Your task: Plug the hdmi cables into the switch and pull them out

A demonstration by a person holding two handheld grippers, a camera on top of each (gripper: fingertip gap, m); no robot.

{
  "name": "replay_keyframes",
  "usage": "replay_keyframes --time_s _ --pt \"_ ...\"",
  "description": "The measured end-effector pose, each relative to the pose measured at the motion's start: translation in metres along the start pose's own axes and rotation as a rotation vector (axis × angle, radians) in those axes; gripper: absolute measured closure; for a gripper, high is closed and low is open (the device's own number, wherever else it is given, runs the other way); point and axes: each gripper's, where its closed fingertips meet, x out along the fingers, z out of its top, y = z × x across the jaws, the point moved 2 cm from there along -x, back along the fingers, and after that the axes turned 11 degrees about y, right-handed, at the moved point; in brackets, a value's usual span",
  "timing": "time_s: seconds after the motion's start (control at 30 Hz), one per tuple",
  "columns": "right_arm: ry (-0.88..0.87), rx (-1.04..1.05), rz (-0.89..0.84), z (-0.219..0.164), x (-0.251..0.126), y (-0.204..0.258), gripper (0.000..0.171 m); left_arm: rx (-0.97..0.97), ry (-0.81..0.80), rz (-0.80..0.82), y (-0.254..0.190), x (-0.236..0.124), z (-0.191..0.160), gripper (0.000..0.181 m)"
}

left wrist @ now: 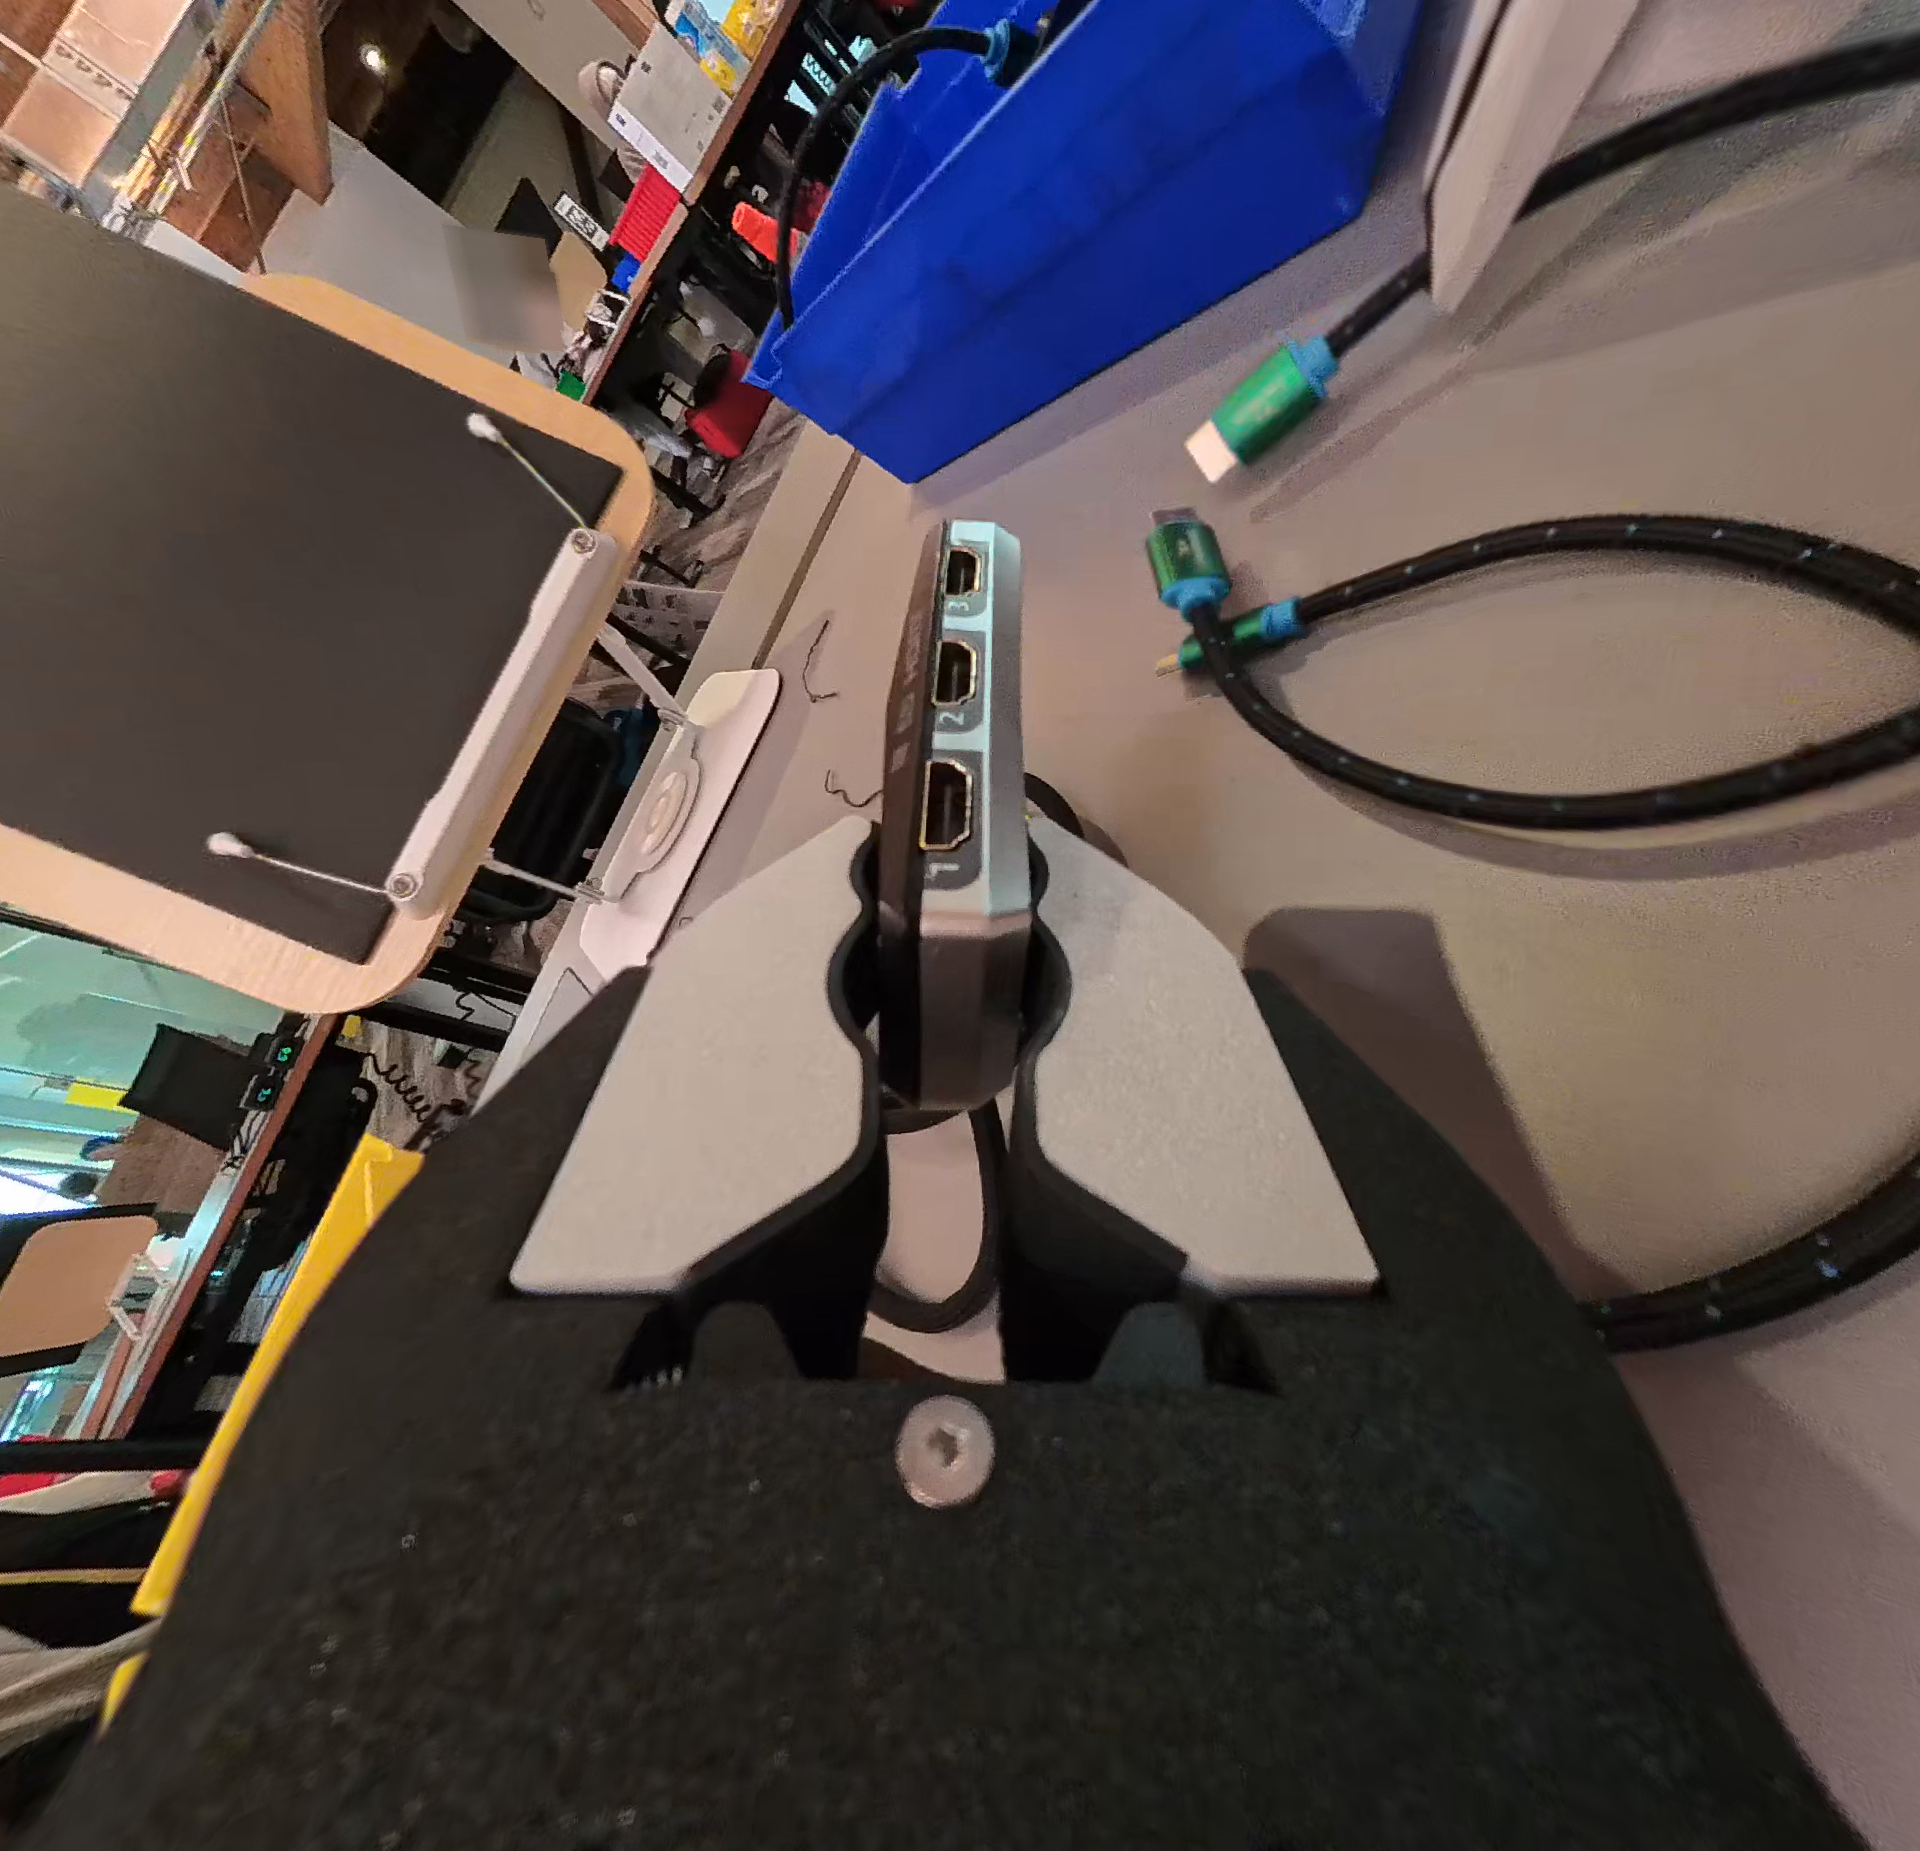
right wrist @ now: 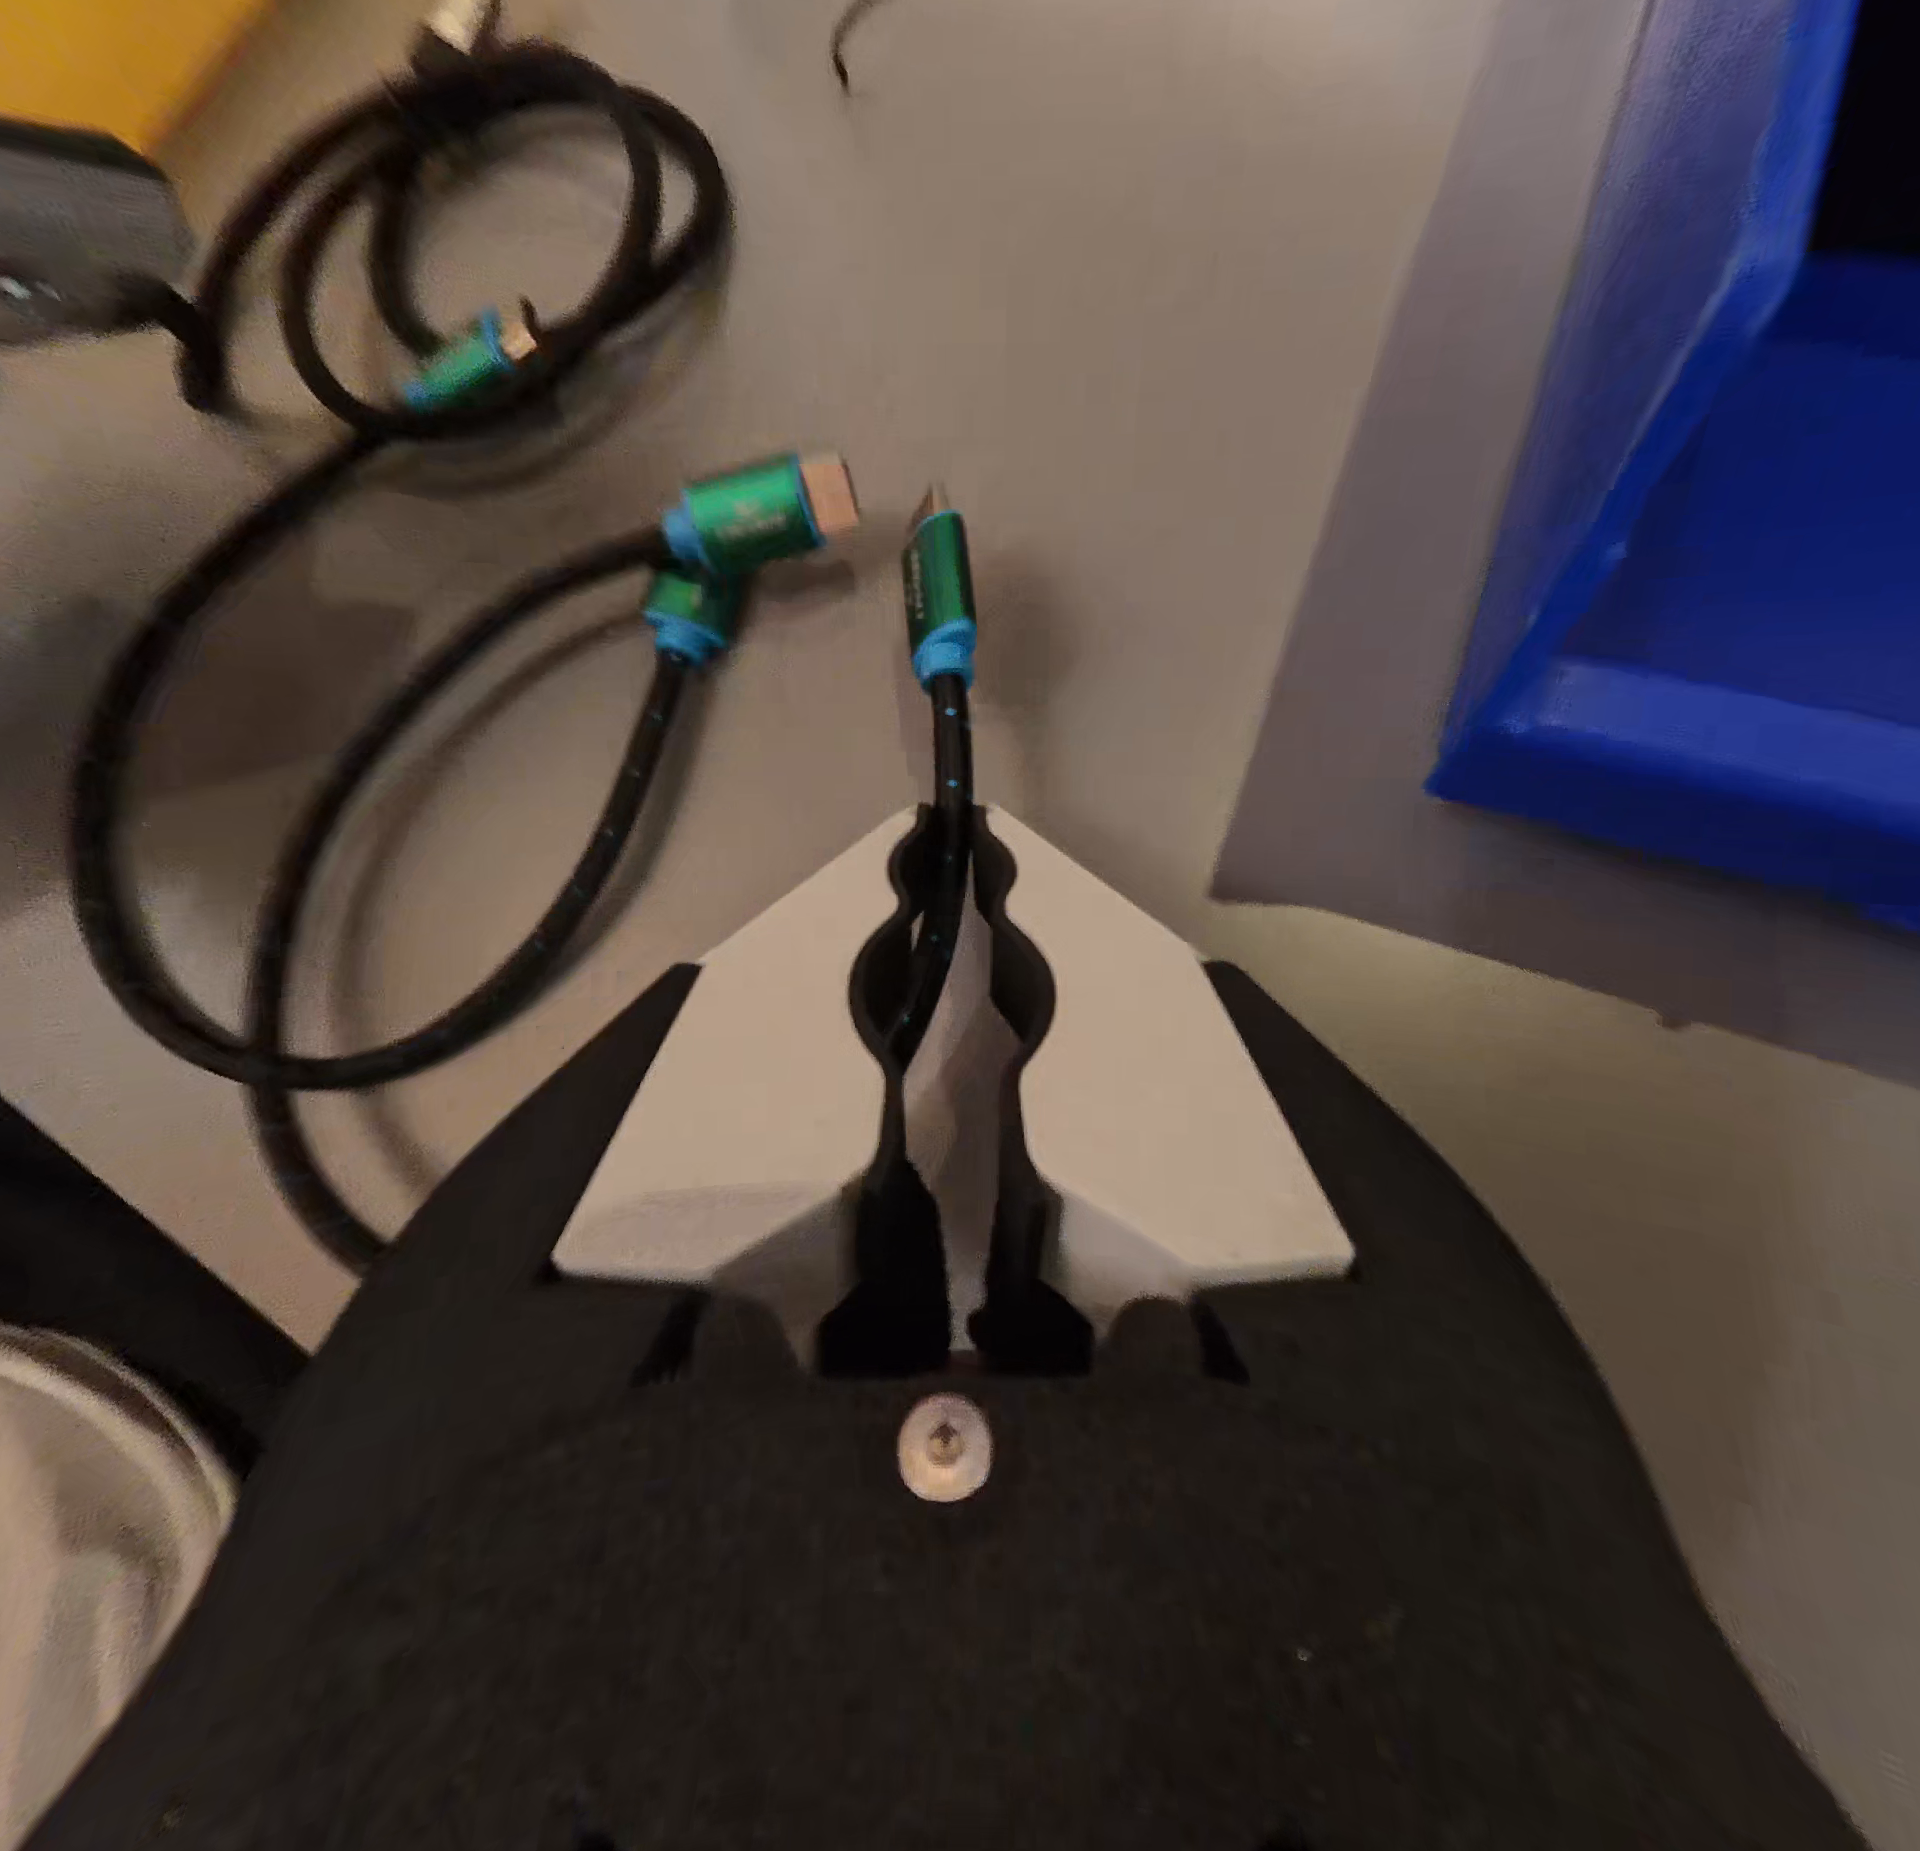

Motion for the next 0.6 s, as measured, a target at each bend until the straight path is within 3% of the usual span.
replay_keyframes --time_s 0.1,0.23,0.33,0.4,0.47,0.53,0.6 --pt "0.029 -0.024 0.017 -0.006 0.006 0.000 0.166 -0.003 0.001 -0.002 0.001 -0.001 -0.002 0.160" --pt "0.044 -0.132 -0.120 -0.007 0.005 -0.015 0.164 0.006 0.010 -0.004 -0.001 0.000 -0.005 0.160" --pt "-0.020 -0.099 -0.205 0.007 -0.006 -0.016 0.139 0.004 0.016 -0.009 -0.001 0.001 -0.006 0.160" --pt "-0.092 -0.059 -0.151 0.022 -0.012 0.008 0.134 -0.001 0.017 -0.012 -0.001 0.001 -0.006 0.160" --pt "-0.139 -0.046 0.031 0.031 -0.007 0.057 0.130 -0.007 0.016 -0.016 0.000 0.001 -0.006 0.160" --pt "-0.114 -0.026 0.134 0.030 0.007 0.095 0.125 -0.015 0.016 -0.020 0.000 0.002 -0.007 0.160" --pt "-0.046 0.062 0.129 0.024 0.025 0.105 0.125 -0.020 0.019 -0.024 0.001 0.003 -0.008 0.160"
